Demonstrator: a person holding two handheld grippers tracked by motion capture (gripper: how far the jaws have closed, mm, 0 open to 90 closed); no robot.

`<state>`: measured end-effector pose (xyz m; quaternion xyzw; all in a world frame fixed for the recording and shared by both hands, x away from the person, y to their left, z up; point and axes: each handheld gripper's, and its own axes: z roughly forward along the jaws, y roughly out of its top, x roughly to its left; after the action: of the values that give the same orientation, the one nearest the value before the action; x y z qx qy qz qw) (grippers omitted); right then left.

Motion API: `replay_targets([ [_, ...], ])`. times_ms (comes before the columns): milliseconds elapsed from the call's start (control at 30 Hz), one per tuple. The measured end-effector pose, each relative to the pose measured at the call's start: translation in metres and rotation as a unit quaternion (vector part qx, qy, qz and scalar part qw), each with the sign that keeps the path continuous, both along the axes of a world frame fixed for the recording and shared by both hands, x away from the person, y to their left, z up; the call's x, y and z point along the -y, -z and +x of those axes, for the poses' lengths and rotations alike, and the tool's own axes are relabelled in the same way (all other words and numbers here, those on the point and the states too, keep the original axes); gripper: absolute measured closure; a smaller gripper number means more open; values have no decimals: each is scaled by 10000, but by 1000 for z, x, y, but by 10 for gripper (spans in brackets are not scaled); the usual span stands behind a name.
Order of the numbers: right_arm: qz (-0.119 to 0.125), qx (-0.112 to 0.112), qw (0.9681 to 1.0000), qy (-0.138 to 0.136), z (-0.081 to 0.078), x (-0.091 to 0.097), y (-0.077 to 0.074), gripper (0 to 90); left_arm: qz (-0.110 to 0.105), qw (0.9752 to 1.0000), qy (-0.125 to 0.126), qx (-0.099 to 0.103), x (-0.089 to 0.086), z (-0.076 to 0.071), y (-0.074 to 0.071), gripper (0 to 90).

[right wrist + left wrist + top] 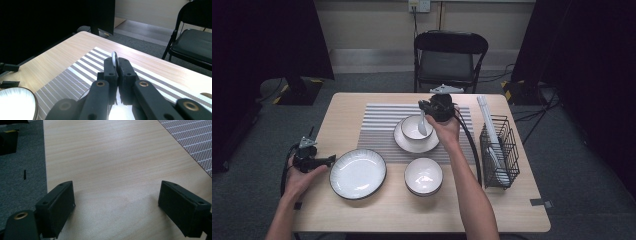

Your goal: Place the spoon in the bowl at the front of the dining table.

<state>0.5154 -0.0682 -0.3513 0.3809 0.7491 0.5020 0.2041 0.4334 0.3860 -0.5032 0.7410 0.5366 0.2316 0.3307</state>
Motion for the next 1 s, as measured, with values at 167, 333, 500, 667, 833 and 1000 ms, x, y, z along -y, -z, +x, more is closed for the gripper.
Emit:
replay_targets([
  [167, 39, -50, 10000, 63, 2, 0, 5, 867, -6, 10000, -6, 1, 0, 0, 0, 131],
  [333, 26, -79, 9999, 95, 4, -1, 12, 867, -5, 10000, -5, 1, 0, 0, 0, 131],
  [500, 72, -95, 9999, 117, 4, -2, 15, 867, -3, 10000, -4, -1, 0, 0, 0, 131],
  [667, 85, -111, 9999, 82, 3, -4, 18, 867, -5, 10000, -5, 0, 0, 0, 0, 131],
  [833, 99, -127, 9998, 83, 2, -3, 23, 866, -1, 10000, -1, 0, 0, 0, 0, 131],
  [1000, 81, -155, 9998, 75, 1, -2, 27, 866, -4, 10000, -5, 0, 0, 0, 0, 131],
])
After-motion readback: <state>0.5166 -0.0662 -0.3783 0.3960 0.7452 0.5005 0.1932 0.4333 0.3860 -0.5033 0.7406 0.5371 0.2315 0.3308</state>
